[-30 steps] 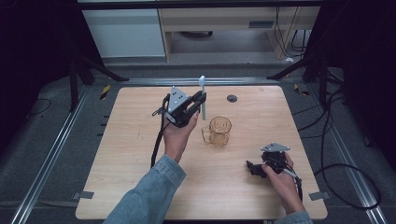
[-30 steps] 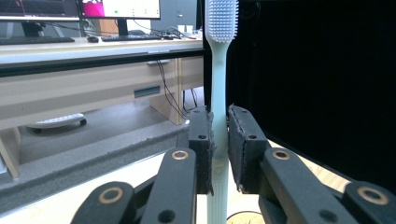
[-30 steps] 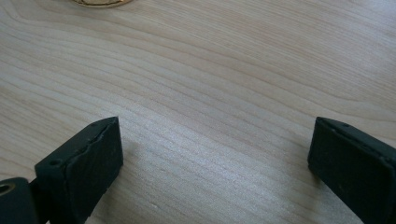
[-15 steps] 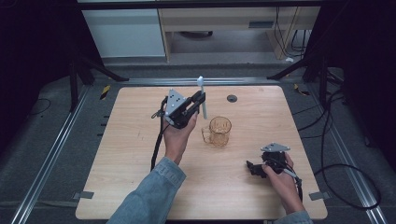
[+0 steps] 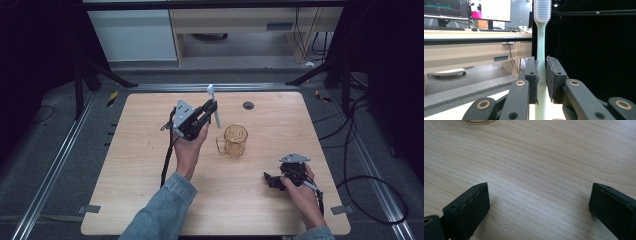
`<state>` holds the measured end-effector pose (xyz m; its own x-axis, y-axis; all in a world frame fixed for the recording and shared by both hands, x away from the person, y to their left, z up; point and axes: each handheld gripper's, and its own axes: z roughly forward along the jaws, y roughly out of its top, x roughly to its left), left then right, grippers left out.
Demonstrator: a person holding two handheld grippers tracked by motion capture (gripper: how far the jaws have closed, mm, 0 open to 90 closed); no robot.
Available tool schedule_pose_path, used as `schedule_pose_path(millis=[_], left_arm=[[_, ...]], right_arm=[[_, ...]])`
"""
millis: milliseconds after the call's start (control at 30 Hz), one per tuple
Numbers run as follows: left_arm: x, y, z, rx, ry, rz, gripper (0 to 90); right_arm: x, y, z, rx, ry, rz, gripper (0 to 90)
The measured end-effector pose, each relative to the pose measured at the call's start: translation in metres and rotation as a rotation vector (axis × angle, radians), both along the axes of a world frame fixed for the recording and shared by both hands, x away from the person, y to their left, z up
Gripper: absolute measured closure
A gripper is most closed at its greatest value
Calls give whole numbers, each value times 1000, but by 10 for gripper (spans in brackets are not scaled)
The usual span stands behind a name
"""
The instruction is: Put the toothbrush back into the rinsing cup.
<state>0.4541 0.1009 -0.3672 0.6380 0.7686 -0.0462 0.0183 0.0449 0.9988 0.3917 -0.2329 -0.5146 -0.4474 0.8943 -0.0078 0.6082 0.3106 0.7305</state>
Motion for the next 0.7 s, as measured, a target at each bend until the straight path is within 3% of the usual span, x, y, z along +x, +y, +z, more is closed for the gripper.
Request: schedule_pose_path(millis=[700], left_arm=[[-11,-7,-15,29,-6,-8,793]], right_arm=[[0,0,0,0,-1,7,36]])
